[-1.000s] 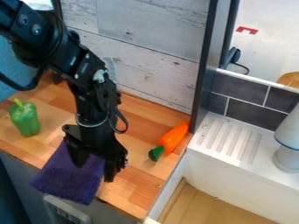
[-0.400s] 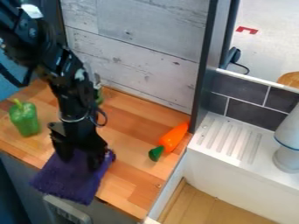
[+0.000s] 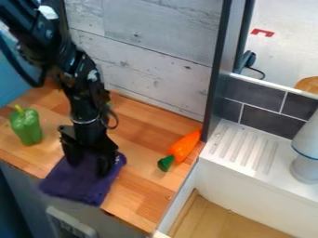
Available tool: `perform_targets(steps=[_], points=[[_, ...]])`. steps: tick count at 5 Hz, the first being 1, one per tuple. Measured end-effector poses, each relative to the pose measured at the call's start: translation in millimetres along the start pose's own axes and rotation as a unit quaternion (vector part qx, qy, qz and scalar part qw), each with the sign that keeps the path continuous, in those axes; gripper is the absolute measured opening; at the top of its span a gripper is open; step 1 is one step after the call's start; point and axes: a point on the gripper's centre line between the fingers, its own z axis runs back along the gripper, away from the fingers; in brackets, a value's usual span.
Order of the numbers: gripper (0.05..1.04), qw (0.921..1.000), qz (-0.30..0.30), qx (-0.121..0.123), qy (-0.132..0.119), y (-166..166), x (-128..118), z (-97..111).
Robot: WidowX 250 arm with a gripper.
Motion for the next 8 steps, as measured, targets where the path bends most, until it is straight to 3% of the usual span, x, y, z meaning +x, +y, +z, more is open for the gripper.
perform_targets(steps=[2,5,6,7,8], points=[[1.001,0.9999,0.013,-0.009,0.003,-7,37,3],[1.001,0.9998,0.015,-0.004,-0.01,-23,114,3],[1.001,0.9997,0.019,-0.004,-0.018,-22,130,9],[1.0,0.9993,0.025,-0.01,-0.025,-21,127,14],[1.0,0.9957,0.046,-0.026,-0.077,-11,115,66]])
